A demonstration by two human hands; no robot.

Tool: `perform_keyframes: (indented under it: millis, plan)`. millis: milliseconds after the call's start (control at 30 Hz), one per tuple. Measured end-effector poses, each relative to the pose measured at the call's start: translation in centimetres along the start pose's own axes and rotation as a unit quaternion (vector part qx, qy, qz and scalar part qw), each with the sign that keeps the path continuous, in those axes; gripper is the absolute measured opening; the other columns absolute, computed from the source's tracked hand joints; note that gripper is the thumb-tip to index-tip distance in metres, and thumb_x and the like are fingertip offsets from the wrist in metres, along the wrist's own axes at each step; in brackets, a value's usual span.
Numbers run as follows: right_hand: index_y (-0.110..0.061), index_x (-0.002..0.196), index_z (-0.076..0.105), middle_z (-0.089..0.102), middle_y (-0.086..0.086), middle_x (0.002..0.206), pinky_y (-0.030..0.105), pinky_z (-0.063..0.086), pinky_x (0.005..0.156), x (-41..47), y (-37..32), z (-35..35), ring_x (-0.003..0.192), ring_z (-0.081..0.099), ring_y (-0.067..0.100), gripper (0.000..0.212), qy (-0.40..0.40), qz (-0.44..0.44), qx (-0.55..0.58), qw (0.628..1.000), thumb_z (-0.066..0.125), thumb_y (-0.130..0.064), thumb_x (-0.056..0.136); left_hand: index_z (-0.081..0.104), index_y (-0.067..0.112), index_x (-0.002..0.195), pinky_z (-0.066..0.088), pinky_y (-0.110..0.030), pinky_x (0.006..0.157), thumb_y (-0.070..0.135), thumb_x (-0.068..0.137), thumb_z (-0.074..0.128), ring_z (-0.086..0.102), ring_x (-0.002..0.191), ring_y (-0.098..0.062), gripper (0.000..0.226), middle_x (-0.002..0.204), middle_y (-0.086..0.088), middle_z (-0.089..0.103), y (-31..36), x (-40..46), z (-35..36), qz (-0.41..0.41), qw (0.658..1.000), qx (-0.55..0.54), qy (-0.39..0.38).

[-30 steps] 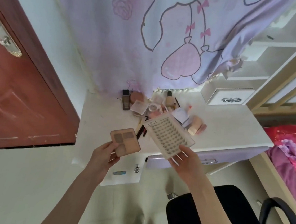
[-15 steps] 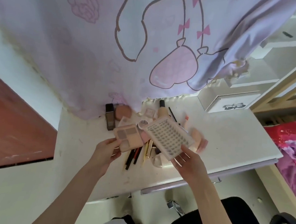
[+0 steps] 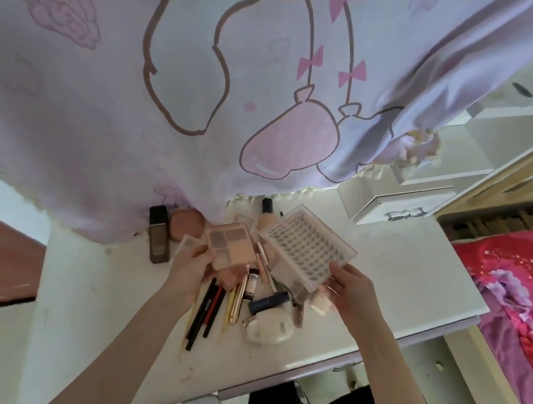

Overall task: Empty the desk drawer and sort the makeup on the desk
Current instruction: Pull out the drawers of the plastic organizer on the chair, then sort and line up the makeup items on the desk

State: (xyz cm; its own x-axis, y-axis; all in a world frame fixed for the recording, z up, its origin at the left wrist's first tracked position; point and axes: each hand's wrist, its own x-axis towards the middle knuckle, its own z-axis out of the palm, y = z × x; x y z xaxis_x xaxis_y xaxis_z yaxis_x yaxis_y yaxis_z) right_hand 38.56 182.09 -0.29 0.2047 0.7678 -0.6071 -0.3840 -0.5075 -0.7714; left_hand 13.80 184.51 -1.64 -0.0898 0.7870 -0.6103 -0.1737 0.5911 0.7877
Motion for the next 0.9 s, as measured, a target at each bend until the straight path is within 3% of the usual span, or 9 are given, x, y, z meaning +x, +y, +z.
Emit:
perform_keyframes:
  millis: [100, 167, 300, 400, 467, 567, 700, 767, 900]
  plan:
    - [0.0, 0.106, 0.059, 0.066, 0.014, 0.092, 0.029, 0.052, 0.07, 2.7, -1.5, -0.8, 0.076, 0.062, 0.022, 0.016, -0.001, 0.014, -0.026, 1.0, 0.052, -0.006, 0.093, 0.058, 0.004, 0.106, 0.051, -0.037, 0.08, 0.01, 0.094, 0.048, 0.062, 0.085, -0.023, 0.016, 0.097, -0.011, 0.065, -0.6, 1.4, 1.5, -0.006, 0.999, 0.022, 0.036]
    - [-0.001, 0.106, 0.06, 0.067, 0.012, 0.091, 0.028, 0.05, 0.069, 4.7, -2.5, -1.1, 0.076, 0.062, 0.021, 0.016, -0.011, 0.027, -0.044, 0.999, 0.053, -0.007, 0.093, 0.058, 0.001, 0.116, 0.05, -0.043, 0.077, 0.015, 0.093, 0.051, 0.062, 0.083, -0.027, 0.028, 0.095, -0.015, 0.066, -0.8, 2.3, 2.5, -0.017, 0.997, 0.043, 0.054]
    - [-0.003, 0.103, 0.062, 0.068, 0.011, 0.092, 0.033, 0.05, 0.078, 10.0, -4.9, -2.2, 0.078, 0.063, 0.022, 0.014, -0.063, 0.056, -0.085, 0.993, 0.051, -0.008, 0.094, 0.059, -0.003, 0.098, 0.04, -0.025, 0.049, 0.006, 0.094, 0.046, 0.051, 0.053, -0.017, 0.016, 0.071, -0.012, 0.055, -1.0, 4.5, 6.6, -0.036, 0.992, -0.019, 0.119]
    - [-0.003, 0.108, 0.059, 0.067, 0.012, 0.095, 0.031, 0.052, 0.071, 13.4, -6.4, -3.2, 0.079, 0.064, 0.021, 0.017, -0.099, 0.086, -0.109, 0.985, 0.05, -0.008, 0.095, 0.062, 0.007, 0.081, 0.034, -0.028, 0.054, 0.002, 0.092, 0.048, 0.042, 0.057, -0.019, 0.019, 0.07, -0.011, 0.054, -1.4, 6.3, 9.6, -0.014, 0.984, -0.044, 0.174]
    - [-0.003, 0.111, 0.057, 0.066, 0.012, 0.096, 0.03, 0.051, 0.07, 14.9, -6.8, -3.8, 0.079, 0.063, 0.021, 0.019, -0.11, 0.097, -0.109, 0.983, 0.05, -0.008, 0.095, 0.063, 0.017, 0.073, 0.043, -0.029, 0.058, 0.006, 0.091, 0.052, 0.05, 0.06, -0.021, 0.024, 0.071, -0.009, 0.06, -1.7, 7.2, 10.5, 0.008, 0.98, -0.017, 0.198]
    - [-0.003, 0.109, 0.056, 0.066, 0.012, 0.096, 0.031, 0.052, 0.07, 16.5, -6.4, -4.4, 0.081, 0.064, 0.022, 0.016, -0.139, 0.118, -0.105, 0.978, 0.048, -0.004, 0.094, 0.067, 0.009, 0.094, 0.048, -0.037, 0.079, 0.011, 0.092, 0.053, 0.059, 0.077, -0.024, 0.015, 0.089, -0.011, 0.067, -2.7, 8.1, 10.9, 0.025, 0.974, 0.026, 0.224]
    - [-0.003, 0.111, 0.054, 0.066, 0.014, 0.101, 0.032, 0.055, 0.069, 17.9, -4.9, -5.0, 0.086, 0.066, 0.024, 0.022, -0.184, 0.135, -0.089, 0.97, 0.048, 0.003, 0.09, 0.06, 0.003, 0.115, 0.049, -0.034, 0.079, 0.009, 0.093, 0.052, 0.06, 0.08, -0.02, 0.024, 0.095, -0.01, 0.066, -3.9, 8.9, 10.5, 0.058, 0.968, 0.031, 0.244]
    - [-0.002, 0.115, 0.053, 0.065, 0.017, 0.107, 0.033, 0.058, 0.069, 18.6, -4.3, -5.1, 0.088, 0.066, 0.025, 0.028, -0.203, 0.13, -0.084, 0.967, 0.05, 0.005, 0.088, 0.057, 0.009, 0.115, 0.051, -0.029, 0.073, 0.012, 0.092, 0.053, 0.061, 0.078, -0.014, 0.023, 0.09, -0.001, 0.065, -4.4, 9.0, 10.4, 0.094, 0.962, 0.045, 0.251]
    - [-0.003, 0.112, 0.058, 0.068, 0.015, 0.107, 0.031, 0.059, 0.073, 19.6, -3.3, -5.4, 0.086, 0.069, 0.022, 0.029, -0.251, 0.06, -0.116, 0.959, 0.056, 0.007, 0.085, 0.05, 0.013, 0.117, 0.052, -0.034, 0.076, 0.013, 0.088, 0.059, 0.062, 0.088, -0.019, 0.031, 0.102, -0.007, 0.062, -5.7, 9.6, 9.6, 0.156, 0.945, 0.101, 0.269]
